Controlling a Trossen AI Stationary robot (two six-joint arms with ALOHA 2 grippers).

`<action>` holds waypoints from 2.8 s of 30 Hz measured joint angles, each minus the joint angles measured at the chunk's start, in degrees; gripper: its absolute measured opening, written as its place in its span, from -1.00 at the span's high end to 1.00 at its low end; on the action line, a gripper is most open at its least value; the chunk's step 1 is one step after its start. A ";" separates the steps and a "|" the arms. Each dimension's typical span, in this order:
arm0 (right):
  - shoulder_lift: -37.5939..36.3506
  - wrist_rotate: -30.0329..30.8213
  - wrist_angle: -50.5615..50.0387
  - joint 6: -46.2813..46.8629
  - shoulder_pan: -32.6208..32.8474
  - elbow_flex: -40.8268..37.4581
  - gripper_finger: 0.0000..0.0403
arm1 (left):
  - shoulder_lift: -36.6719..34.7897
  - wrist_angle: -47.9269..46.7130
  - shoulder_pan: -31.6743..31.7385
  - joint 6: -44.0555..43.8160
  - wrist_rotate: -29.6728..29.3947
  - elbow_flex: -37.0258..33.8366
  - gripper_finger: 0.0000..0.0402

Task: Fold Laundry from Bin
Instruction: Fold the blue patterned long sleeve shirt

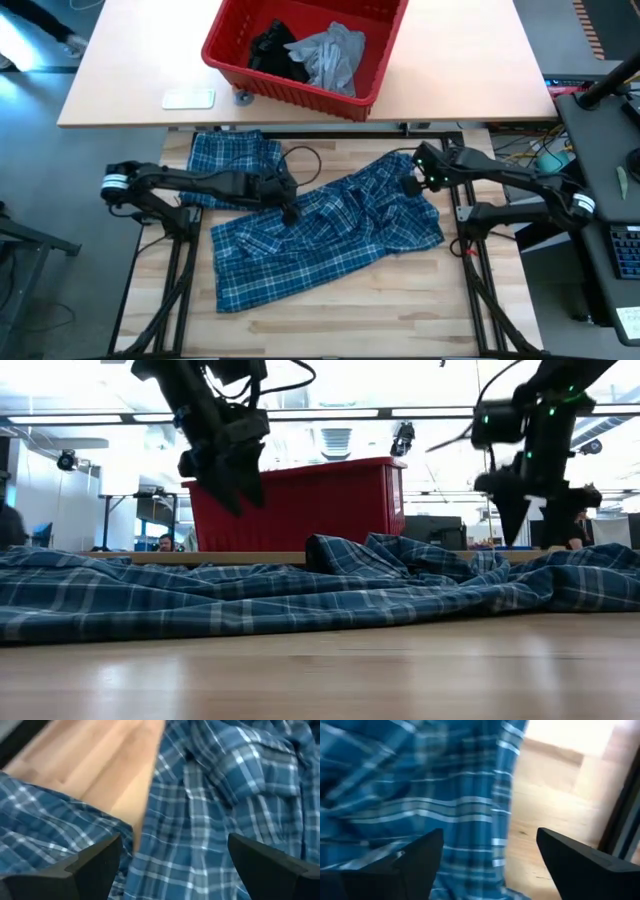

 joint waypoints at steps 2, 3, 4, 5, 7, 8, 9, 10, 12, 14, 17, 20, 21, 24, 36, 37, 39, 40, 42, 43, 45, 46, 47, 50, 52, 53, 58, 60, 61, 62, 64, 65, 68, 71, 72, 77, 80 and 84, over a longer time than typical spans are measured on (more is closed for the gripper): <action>1.75 -0.92 0.44 -1.54 -1.72 -1.21 -0.64 | 0.50 -0.01 -0.97 0.02 1.50 0.00 -0.72; 2.84 -1.87 1.05 -2.50 -2.63 -2.00 -0.65 | 0.58 -0.12 -1.61 0.16 2.30 0.00 -0.72; 4.09 -3.12 2.17 -2.97 -3.52 -2.83 -0.65 | 0.61 -0.32 -2.46 0.32 2.82 0.00 -0.72; 5.31 -4.74 3.83 -3.78 -4.38 -3.70 -0.64 | 0.61 -0.89 -3.44 0.29 2.88 0.00 -0.72; 7.62 -7.38 7.83 -5.69 -6.02 -5.43 -0.62 | 0.47 -3.49 -5.61 -0.52 3.10 0.00 -0.72; 8.70 -7.98 9.92 -5.96 -6.58 -5.95 -0.62 | 0.34 -5.50 -6.68 -1.38 3.23 -0.06 -0.72; 9.71 -8.15 12.13 -6.30 -7.04 -6.29 -0.61 | -0.01 -7.31 -7.77 -2.34 3.45 -0.33 -0.72; 10.61 -8.20 14.06 -6.82 -7.53 -6.51 -0.61 | -0.40 -8.85 -8.87 -3.34 3.80 -0.75 -0.72; 12.13 -8.24 16.63 -7.94 -8.27 -6.65 -0.60 | -1.28 -10.34 -10.94 -5.16 4.02 -2.44 -0.72; 13.85 -8.71 18.07 -8.34 -8.74 -6.60 -0.55 | -1.93 -10.65 -12.44 -7.00 4.15 -4.88 -0.72; 16.10 -8.65 17.76 -8.42 -8.81 -6.50 -0.38 | -2.23 -10.41 -13.00 -9.33 4.14 -8.64 -0.72; 17.52 -8.14 17.36 -8.87 -8.84 -6.37 -0.12 | -1.85 -9.91 -12.97 -10.64 3.81 -11.25 -0.72; 17.63 -8.04 17.29 -9.14 -8.88 -6.41 -0.02 | -1.45 -9.71 -12.97 -10.60 3.75 -11.77 -0.72; 16.80 -7.93 17.29 -9.93 -8.77 -6.45 0.30 | 1.03 -7.60 -12.58 -8.84 3.22 -12.97 -0.72; 1.41 3.11 -5.09 -15.68 -9.05 0.24 0.95 | 23.15 11.33 -5.27 2.18 4.39 -0.07 -0.72; 0.16 2.67 -7.13 -15.39 -9.05 2.31 0.95 | 25.09 11.10 -4.55 3.58 4.40 2.93 -0.72; -1.65 2.30 -10.39 -14.83 -9.05 6.73 0.95 | 28.41 11.13 -3.27 5.46 4.34 8.56 -0.72; -2.19 2.32 -11.84 -14.79 -9.05 8.83 0.95 | 30.04 10.91 -2.68 5.87 4.26 11.28 -0.72; -2.58 2.32 -15.46 -14.81 -9.05 12.94 0.95 | 32.51 8.42 -1.48 5.99 4.19 15.87 -0.72; -2.55 2.32 -17.28 -14.81 -9.05 14.74 0.95 | 33.51 6.36 -0.96 5.84 4.11 17.84 -0.72; -2.22 2.01 -20.21 -14.81 -9.01 18.16 0.96 | 34.44 2.30 -0.18 5.11 2.83 20.48 -0.72; -2.05 1.22 -21.07 -14.81 -9.01 19.60 0.96 | 34.49 0.25 0.00 4.83 2.05 21.19 -0.72; -1.83 0.17 -21.70 -14.80 -9.01 20.93 0.96 | 34.27 -1.68 0.15 4.59 1.42 21.55 -0.72; -1.29 -3.79 -21.85 -14.43 -8.99 23.72 0.96 | 32.16 -5.52 0.36 2.52 0.90 21.63 -0.72; -0.68 -5.43 -21.61 -13.53 -8.64 24.93 0.96 | 29.38 -6.39 0.32 0.53 0.87 21.32 -0.72; -0.24 -5.68 -21.49 -13.53 -8.11 25.29 0.96 | 27.81 -6.71 0.26 -0.65 0.85 21.06 -0.72; 2.70 -6.03 -18.83 -12.17 -2.95 25.55 0.96 | 19.34 -13.28 -0.03 -4.75 0.64 18.56 -0.72; 4.05 -6.09 -16.91 -10.14 0.52 25.79 0.96 | 15.09 -17.60 -0.01 -5.99 -1.20 16.67 -0.72; 4.78 -6.24 -15.45 -8.90 2.63 26.00 0.96 | 12.78 -19.36 0.01 -6.52 -2.46 15.29 -0.72; 5.55 -6.26 -13.63 -7.41 4.90 26.22 0.96 | 10.29 -20.97 0.12 -7.16 -3.58 13.50 -0.72; 7.41 -6.32 -9.80 -4.21 9.68 26.88 0.96 | 5.46 -23.43 0.38 -8.70 -4.77 9.72 -0.72; 8.60 -6.27 -7.89 -2.39 12.22 27.42 0.96 | 2.97 -24.03 0.45 -9.60 -4.78 7.61 -0.72; 13.54 -6.24 0.09 1.99 19.41 29.63 0.96 | -4.22 -24.33 0.46 -12.67 -4.90 1.76 -0.72; 20.75 -6.20 8.87 4.78 25.81 33.43 0.96 | -9.62 -24.09 0.43 -13.79 -4.75 -2.68 -0.72; 23.51 -5.97 11.66 5.11 27.54 35.15 0.96 | -11.03 -24.24 0.43 -13.95 -4.77 -3.68 -0.72; 39.26 -6.16 21.82 5.84 31.02 45.32 0.96 | -15.66 -24.62 0.58 -12.95 -5.17 -5.38 -0.72; 49.38 -8.84 25.48 5.24 31.30 52.61 0.96 | -17.30 -24.96 0.73 -12.08 -5.29 -5.38 -0.72; 60.14 -14.22 23.41 5.13 32.60 64.05 0.90 | -19.65 -29.67 0.75 -12.04 -5.29 -5.23 -0.72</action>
